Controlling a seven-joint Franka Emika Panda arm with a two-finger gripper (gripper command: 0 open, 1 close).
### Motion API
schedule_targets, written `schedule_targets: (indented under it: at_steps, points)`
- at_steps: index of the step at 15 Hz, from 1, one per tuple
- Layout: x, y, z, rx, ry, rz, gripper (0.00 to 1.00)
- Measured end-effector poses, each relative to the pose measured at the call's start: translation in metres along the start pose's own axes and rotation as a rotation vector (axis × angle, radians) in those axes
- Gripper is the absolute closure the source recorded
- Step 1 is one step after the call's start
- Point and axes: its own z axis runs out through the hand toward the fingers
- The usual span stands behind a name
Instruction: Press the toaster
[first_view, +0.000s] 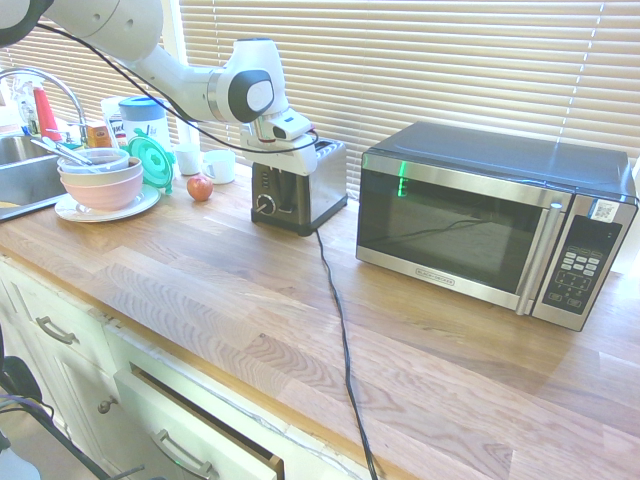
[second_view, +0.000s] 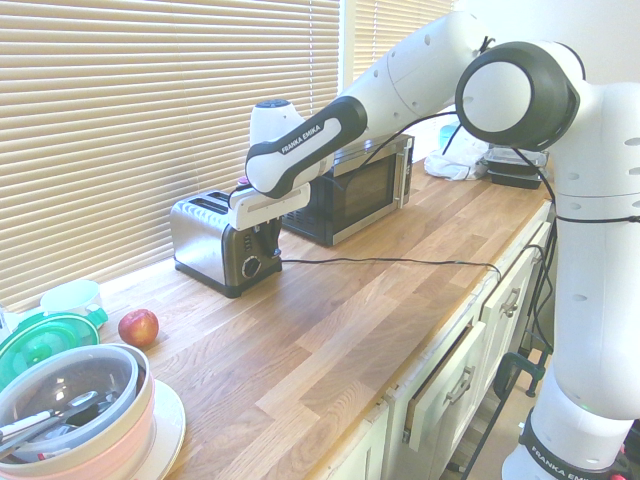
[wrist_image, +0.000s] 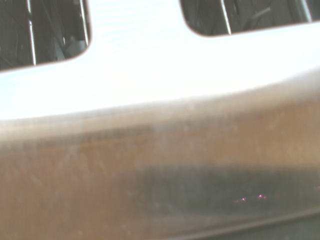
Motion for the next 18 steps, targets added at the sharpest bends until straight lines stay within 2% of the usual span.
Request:
schedule_targets:
  at_steps: [12, 14, 18]
  points:
    - [0.002, 0.001, -0.012, -0.002, -0.001, 0.001, 1.00]
    - [0.008, 0.015, -0.023, 0.046, 0.041, 0.026, 1.00]
    - [0.022, 0.080, -0.091, 0.211, 0.181, 0.125, 1.00]
